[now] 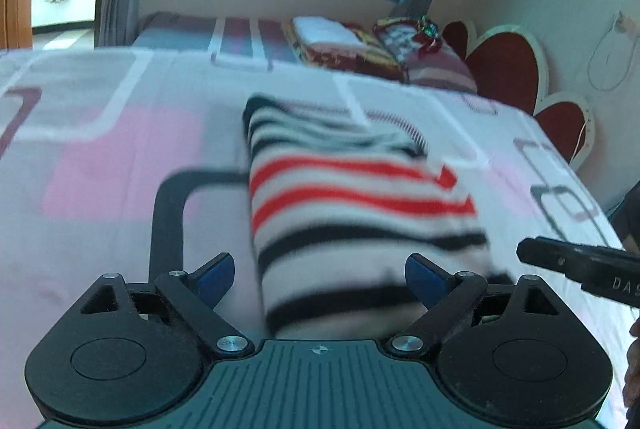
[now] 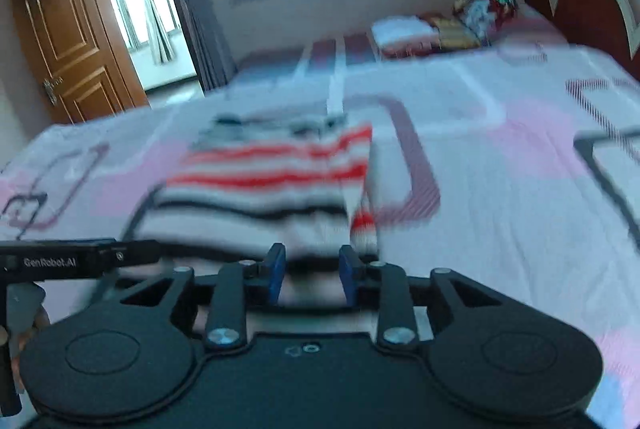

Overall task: Fold small clothes
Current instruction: 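Press the folded sweater bundle flat with both tools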

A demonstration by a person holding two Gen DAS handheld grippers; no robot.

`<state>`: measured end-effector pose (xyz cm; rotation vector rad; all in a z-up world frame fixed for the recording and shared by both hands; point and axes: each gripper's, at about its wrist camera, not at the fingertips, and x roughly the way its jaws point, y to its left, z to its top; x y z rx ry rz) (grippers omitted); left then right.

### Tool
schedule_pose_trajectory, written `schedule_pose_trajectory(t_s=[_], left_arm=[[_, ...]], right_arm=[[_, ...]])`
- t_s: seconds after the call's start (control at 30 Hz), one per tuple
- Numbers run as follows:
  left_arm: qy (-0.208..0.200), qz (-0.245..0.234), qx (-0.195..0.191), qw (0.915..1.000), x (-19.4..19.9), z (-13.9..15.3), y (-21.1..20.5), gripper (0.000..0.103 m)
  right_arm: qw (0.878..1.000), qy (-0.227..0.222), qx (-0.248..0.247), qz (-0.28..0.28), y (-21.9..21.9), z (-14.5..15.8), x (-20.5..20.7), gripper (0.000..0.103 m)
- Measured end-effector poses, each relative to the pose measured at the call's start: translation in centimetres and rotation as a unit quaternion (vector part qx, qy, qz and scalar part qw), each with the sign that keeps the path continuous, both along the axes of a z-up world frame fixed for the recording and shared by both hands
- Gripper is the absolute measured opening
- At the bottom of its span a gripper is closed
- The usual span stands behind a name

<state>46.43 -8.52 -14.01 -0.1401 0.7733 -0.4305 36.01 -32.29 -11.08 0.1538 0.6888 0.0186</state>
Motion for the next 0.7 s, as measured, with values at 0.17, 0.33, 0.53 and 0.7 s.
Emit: schedule_pose_trajectory(t_s=[0.17,0.33,0.53,0.7], left_arm=[[-0.021,-0.014,0.014,0.9996,2.2,1.7,-2.1,0.092],[-0.019,-0.007,0.016,0.9997,4.8,1.8,-4.3,0.092],[0.008,0.002,0.049,0.9987,6.7,-1.9,-5.6,0.093],[0.016,0.0,0.056,0.9983,7.2,-3.8,-5.4,0.094]], right_arm=[[1.0,-0.013,-0.017,0.009,-0.8,2.8,3.2,0.031],[0.998,-0.027,-0.04,0.032,-0.8,4.0,6.9,0.031],[1.0,0.002,-0.011,0.029,-1.3,-0.2,10.1,0.031],[0.999,0.035,-0.023,0.032,-1.6,-4.5,10.1,0.029]])
